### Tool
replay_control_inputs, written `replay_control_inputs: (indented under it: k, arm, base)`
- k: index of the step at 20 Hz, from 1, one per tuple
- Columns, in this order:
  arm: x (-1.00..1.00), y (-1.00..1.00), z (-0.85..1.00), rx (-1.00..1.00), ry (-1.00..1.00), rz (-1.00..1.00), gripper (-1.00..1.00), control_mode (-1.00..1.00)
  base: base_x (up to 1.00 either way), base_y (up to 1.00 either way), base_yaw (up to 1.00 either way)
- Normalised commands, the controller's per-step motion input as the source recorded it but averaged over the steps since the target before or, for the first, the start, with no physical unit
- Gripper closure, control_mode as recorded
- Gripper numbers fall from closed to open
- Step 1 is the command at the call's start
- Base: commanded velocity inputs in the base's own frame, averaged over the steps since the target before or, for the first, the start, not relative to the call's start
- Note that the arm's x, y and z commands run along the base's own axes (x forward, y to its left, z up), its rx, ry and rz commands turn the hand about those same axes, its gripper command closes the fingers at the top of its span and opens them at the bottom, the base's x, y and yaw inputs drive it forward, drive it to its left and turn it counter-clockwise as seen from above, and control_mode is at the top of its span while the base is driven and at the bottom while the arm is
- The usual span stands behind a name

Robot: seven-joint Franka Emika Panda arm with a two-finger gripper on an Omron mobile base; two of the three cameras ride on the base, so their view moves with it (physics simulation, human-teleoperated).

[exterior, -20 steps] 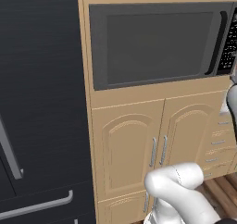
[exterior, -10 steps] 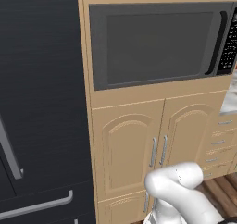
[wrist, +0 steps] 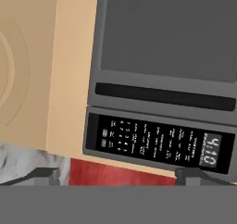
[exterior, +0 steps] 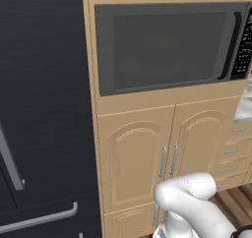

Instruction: Pick the cucumber from the sink and place it in the bowl. Then pick the bowl and place it in the microwave. Then close the microwave door and press the start button.

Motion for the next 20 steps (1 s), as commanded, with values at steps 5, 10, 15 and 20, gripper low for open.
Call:
replay_control_inputs:
  k: [5,10,15,20]
  arm:
    - [0.00,0.08,-0.20,0.00,-0.03,-0.08,1.00,-1.00]
    - [0.15,0.03,-0.15,0.00,-0.02,-0.04,1.00,-1.00]
    - [0.23,-0.16,-0.11,0.00,-0.02,0.02,1.00,-1.00]
    - [0.31,-0.09,-0.15,0.00,-0.03,0.07,1.00,-1.00]
  base:
    - [0.00,0.00,0.00]
    - [0.00,0.00,0.00]
    - [0.00,0.00,0.00]
    - [0.00,0.00,0.00]
